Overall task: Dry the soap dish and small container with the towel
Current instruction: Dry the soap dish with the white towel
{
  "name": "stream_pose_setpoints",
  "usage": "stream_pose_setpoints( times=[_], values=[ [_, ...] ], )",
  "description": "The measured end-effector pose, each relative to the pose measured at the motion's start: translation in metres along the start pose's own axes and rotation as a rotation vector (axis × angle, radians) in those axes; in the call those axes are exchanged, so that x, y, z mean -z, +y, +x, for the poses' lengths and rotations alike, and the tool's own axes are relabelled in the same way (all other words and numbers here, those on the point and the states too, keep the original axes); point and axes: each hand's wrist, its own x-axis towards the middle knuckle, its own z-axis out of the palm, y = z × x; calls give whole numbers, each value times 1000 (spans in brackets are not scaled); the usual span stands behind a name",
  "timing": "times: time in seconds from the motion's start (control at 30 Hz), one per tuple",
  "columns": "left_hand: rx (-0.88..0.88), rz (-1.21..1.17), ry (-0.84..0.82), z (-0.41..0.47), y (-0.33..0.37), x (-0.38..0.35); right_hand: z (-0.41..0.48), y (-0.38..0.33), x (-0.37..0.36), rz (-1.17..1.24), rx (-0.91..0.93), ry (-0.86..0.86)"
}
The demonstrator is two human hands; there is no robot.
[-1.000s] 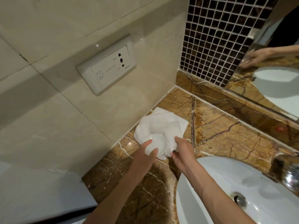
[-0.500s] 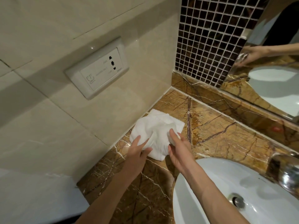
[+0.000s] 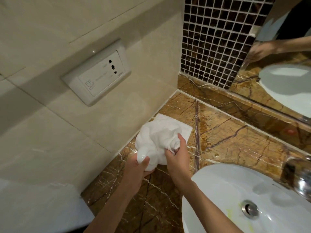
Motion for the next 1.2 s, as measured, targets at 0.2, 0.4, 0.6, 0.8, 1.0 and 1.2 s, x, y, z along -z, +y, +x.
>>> stream_pose_setpoints(
  times=[0.2, 0.4, 0.6, 0.8, 1.0, 1.2],
  values=[
    [-253, 513, 11, -6, 5, -13, 3, -10, -4, -140, 82, -173],
    [-151, 322, 23, 2, 8, -11, 2, -7, 0, -255, 136, -215],
    [15, -113, -61, -3, 4, -3, 4, 1, 6, -103, 124, -154],
    [-8, -303, 40, 1, 14, -22, -25, 20, 1, -53, 51, -75],
    [-106, -20, 208, 1, 6, -33, -39, 8, -13, -10, 57, -35],
    [0, -159, 153, 3, 7, -41, -48, -3, -20, -79, 69, 18]
  ],
)
